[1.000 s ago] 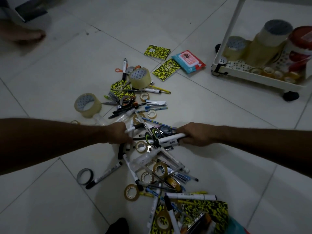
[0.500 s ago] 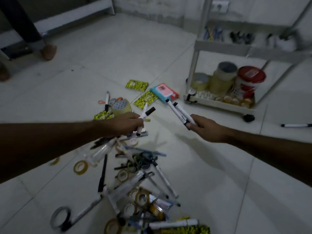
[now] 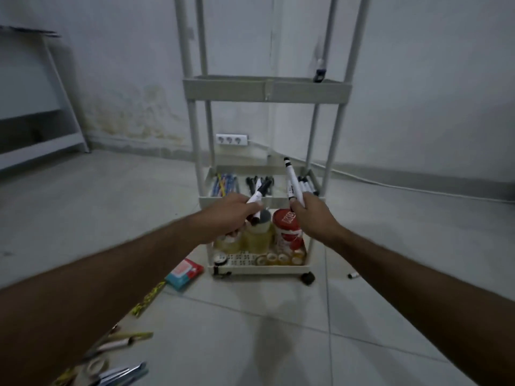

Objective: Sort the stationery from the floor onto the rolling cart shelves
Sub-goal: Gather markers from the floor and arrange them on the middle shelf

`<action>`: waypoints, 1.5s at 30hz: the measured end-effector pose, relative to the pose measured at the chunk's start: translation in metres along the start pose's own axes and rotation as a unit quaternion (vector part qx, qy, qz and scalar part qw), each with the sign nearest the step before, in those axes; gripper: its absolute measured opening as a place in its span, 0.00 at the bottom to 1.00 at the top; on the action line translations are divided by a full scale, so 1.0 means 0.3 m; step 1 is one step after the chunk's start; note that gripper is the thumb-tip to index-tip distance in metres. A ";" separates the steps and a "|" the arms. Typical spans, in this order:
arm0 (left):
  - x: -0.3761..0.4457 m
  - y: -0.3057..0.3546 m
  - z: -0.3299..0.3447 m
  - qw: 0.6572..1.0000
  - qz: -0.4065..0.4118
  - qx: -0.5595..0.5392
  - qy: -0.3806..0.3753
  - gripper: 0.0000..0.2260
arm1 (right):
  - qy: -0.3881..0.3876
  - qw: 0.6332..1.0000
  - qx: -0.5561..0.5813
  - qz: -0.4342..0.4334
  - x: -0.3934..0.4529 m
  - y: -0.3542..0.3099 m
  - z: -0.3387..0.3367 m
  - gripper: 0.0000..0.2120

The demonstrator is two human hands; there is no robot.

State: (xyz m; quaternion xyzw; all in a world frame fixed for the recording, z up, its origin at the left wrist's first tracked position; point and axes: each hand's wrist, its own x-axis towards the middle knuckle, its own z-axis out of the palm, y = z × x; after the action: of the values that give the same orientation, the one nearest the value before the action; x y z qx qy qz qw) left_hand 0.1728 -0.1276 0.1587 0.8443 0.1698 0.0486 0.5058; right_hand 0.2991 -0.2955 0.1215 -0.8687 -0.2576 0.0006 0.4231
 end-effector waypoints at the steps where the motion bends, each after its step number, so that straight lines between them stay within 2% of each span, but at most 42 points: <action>1: 0.035 0.029 0.016 1.000 0.002 0.018 -0.003 0.17 | 0.009 1.000 -0.015 0.011 0.032 0.003 -0.021 0.13; 4: 0.129 0.097 0.069 0.999 0.001 0.048 -0.001 0.18 | 0.031 0.999 0.009 0.043 0.108 -0.005 -0.057 0.14; 8: 0.249 0.147 0.120 0.995 -0.001 0.086 0.048 0.18 | 0.035 0.995 0.041 0.078 0.175 -0.017 -0.072 0.14; 12: 0.346 0.143 0.144 0.987 -0.011 0.145 0.074 0.18 | 0.043 0.992 0.087 0.078 0.153 0.002 -0.063 0.13; 15: 0.412 0.141 0.147 0.984 -0.015 0.147 0.100 0.15 | 0.053 0.991 0.109 0.052 0.119 0.014 -0.043 0.14; 18: 0.457 0.154 0.151 0.979 -0.015 0.160 0.128 0.13 | 0.063 0.989 0.113 0.069 0.142 0.002 -0.026 0.16; 21: 0.490 0.168 0.174 0.975 -0.022 0.186 0.118 0.15 | 0.082 0.994 0.062 0.029 0.165 -0.016 -0.025 0.15; 24: 0.508 0.178 0.181 0.976 -0.036 0.193 0.097 0.16 | 0.085 0.995 -0.035 -0.034 0.165 -0.018 -0.050 0.12; 28: 0.511 0.188 0.143 0.987 -0.052 0.076 0.130 0.17 | 0.086 0.987 -0.116 -0.063 0.152 0.003 -0.068 0.07; 32: 0.511 0.200 0.137 0.990 -0.102 -0.036 0.095 0.14 | 0.096 0.977 -0.165 -0.093 0.171 -0.012 -0.046 0.07; 35: 0.525 0.194 0.153 0.989 -0.090 -0.075 0.094 0.12 | 0.066 0.970 -0.213 -0.094 0.210 -0.022 -0.036 0.06; 37: 0.536 0.196 0.160 0.990 -0.077 -0.051 0.108 0.11 | 0.024 0.966 -0.246 -0.080 0.213 -0.027 -0.046 0.03; 39: 0.546 0.198 0.161 0.989 -0.059 0.021 0.137 0.10 | 0.010 0.960 -0.269 -0.074 0.203 -0.017 -0.054 0.05; 41: 0.548 0.199 0.161 0.986 -0.048 0.070 0.147 0.09 | 0.024 0.954 -0.286 -0.083 0.189 0.004 -0.052 0.05; 45: 0.557 0.204 0.185 0.986 -0.054 0.111 0.108 0.07 | 0.067 0.951 -0.271 -0.130 0.147 0.062 -0.045 0.08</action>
State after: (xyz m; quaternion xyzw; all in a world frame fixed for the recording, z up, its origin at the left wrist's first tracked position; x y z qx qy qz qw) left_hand 0.3581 -0.1442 0.1702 0.8746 0.2730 0.0936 0.3897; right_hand 0.3485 -0.2952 0.1258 -0.9077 -0.3298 -0.1827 0.1843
